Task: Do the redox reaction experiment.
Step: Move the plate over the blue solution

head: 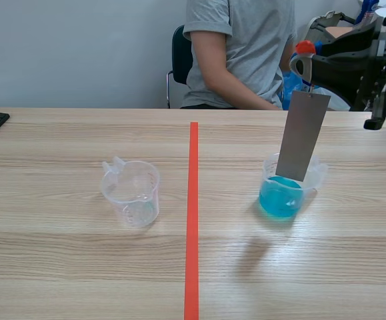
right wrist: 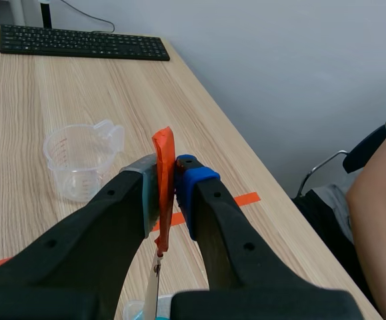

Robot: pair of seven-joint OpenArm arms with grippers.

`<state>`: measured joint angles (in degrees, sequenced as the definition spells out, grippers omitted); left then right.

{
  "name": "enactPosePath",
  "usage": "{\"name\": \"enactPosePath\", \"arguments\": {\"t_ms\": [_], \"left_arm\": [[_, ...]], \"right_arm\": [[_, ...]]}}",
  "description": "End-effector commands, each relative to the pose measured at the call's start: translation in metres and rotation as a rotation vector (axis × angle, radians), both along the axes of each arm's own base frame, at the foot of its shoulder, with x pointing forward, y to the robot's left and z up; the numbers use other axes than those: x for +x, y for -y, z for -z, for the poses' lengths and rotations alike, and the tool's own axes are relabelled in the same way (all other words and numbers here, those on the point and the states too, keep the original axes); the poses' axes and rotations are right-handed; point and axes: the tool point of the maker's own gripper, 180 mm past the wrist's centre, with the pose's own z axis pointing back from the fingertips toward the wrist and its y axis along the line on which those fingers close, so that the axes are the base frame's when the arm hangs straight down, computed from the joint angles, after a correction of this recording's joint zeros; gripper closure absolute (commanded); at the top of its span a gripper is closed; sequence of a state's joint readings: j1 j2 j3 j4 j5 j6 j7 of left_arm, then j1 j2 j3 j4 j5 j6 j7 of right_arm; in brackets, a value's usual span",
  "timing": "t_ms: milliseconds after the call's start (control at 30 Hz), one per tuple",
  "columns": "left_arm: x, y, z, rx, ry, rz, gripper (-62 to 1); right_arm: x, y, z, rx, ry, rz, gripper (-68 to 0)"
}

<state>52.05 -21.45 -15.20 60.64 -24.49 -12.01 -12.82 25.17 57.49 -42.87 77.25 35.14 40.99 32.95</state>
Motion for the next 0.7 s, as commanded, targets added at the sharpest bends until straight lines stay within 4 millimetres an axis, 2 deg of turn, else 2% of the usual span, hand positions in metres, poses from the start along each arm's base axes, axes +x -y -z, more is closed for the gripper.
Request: {"name": "enactPosePath", "arguments": {"t_ms": [0,167,400,500,667], "left_arm": [[0.006,0.0,-0.01,0.005,0.034,0.02,-4.3],[0.023,0.017,-0.031,-0.018,0.117,0.078,-4.3],[0.062,0.033,-0.088,-0.028,0.379,0.159,-4.3],[0.076,0.041,-0.106,-0.058,0.457,0.221,-4.3],[0.099,0.062,-0.126,-0.169,0.506,0.372,-4.3]], "right_arm": [[0.006,0.004,-0.028,0.023,0.071,0.006,-1.3],[0.005,0.004,-0.029,0.025,0.069,-0.003,-1.3],[0.004,0.004,-0.03,0.028,0.069,-0.007,-1.3],[0.004,0.004,-0.031,0.032,0.068,-0.006,-1.3],[0.004,0.004,-0.033,0.04,0.071,-0.008,-1.3]]}}
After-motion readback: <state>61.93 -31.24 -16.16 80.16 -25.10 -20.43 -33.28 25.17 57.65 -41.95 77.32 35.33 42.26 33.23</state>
